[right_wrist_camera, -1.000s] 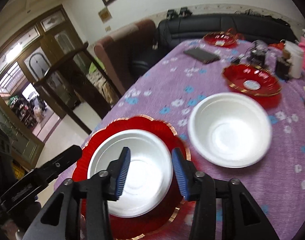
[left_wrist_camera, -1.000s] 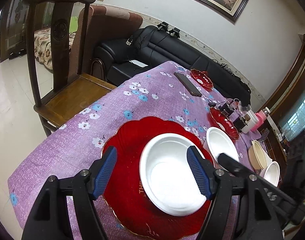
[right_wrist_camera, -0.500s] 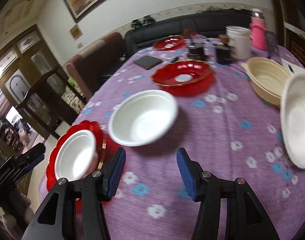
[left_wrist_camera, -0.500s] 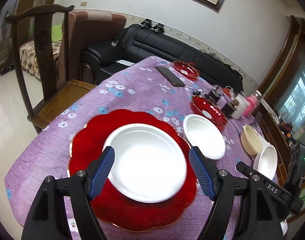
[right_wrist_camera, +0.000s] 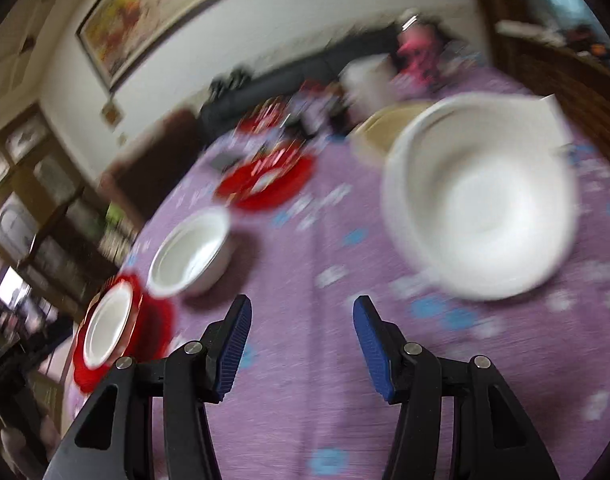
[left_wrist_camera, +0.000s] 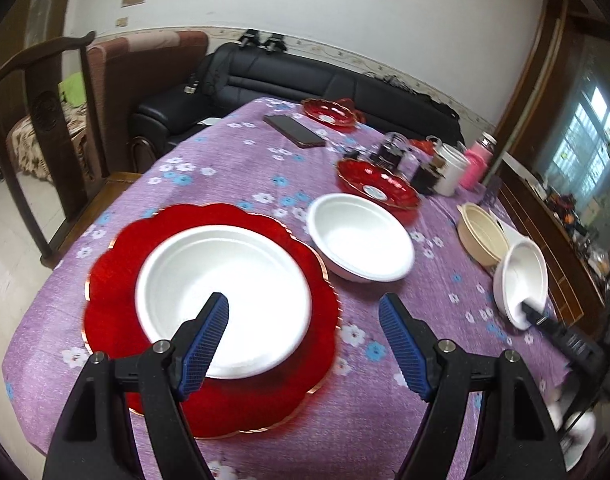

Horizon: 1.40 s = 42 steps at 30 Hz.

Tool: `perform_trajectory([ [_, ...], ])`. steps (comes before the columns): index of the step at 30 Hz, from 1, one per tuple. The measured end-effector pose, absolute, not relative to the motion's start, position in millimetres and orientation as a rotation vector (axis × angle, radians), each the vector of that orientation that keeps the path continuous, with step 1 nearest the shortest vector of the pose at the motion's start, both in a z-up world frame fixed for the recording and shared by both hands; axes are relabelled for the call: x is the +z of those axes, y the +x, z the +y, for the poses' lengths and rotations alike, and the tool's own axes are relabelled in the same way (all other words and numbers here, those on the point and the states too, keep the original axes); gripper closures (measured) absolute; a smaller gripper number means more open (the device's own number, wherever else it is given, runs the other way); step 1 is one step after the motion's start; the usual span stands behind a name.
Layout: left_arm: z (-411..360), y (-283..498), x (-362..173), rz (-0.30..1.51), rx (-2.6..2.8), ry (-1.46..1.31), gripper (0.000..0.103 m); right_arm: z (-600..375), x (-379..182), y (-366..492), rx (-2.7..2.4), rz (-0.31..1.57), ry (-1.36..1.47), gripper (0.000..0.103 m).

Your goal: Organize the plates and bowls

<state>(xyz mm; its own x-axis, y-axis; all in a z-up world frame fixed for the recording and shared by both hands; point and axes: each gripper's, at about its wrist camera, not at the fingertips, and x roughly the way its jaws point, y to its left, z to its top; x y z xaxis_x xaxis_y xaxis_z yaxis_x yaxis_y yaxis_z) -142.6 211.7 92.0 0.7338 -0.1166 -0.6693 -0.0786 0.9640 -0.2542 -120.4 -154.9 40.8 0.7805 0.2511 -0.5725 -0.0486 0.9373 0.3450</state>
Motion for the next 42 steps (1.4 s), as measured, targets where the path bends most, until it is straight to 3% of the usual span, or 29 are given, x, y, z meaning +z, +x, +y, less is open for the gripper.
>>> perform_trajectory([
  [4, 193.9, -143.1, 89.0, 0.758, -0.054, -0.256, 0.026, -218.4, 58.2, -128.2, -0.109, 0.558, 0.299, 0.04],
  [8, 176.5, -142.1, 85.3, 0.778, -0.089, -0.237, 0.026, -268.2, 42.4, -98.1, -0.248, 0.613, 0.305, 0.04],
  [14, 158.9, -147.5, 89.1, 0.775, -0.121, -0.19, 0.026, -291.6, 14.9, -65.7, -0.181, 0.709, 0.415, 0.047],
  [15, 157.2, -148.1, 89.9, 0.773, -0.121, -0.184, 0.026, -291.3, 13.4, -66.7, -0.167, 0.712, 0.423, 0.049],
  [17, 156.0, -147.7, 90.1, 0.774, -0.124, -0.182, 0.026, -288.7, 12.4, -63.7, -0.113, 0.724, 0.455, 0.075],
  [18, 155.8, -147.5, 89.8, 0.774, -0.125, -0.183, 0.026, -284.7, 12.1, -63.2, -0.094, 0.719, 0.462, 0.077],
  [31, 144.9, -145.8, 79.1, 0.804, -0.18, -0.18, 0.026, -196.2, 46.9, -90.6, 0.236, 0.698, 0.293, 0.077],
  [37, 156.2, -131.4, 109.5, 0.77, -0.251, -0.165, 0.026, -191.8, 74.5, -121.4, 0.092, 0.639, 0.181, 0.077],
  [41, 182.0, -97.8, 152.3, 0.735, -0.231, -0.192, 0.026, -176.8, 124.9, -111.5, 0.113, 0.59, 0.136, 0.065],
  [42, 188.0, -84.1, 165.6, 0.727, -0.207, -0.185, 0.019, -171.4, 135.6, -101.6, 0.134, 0.594, 0.152, 0.062],
])
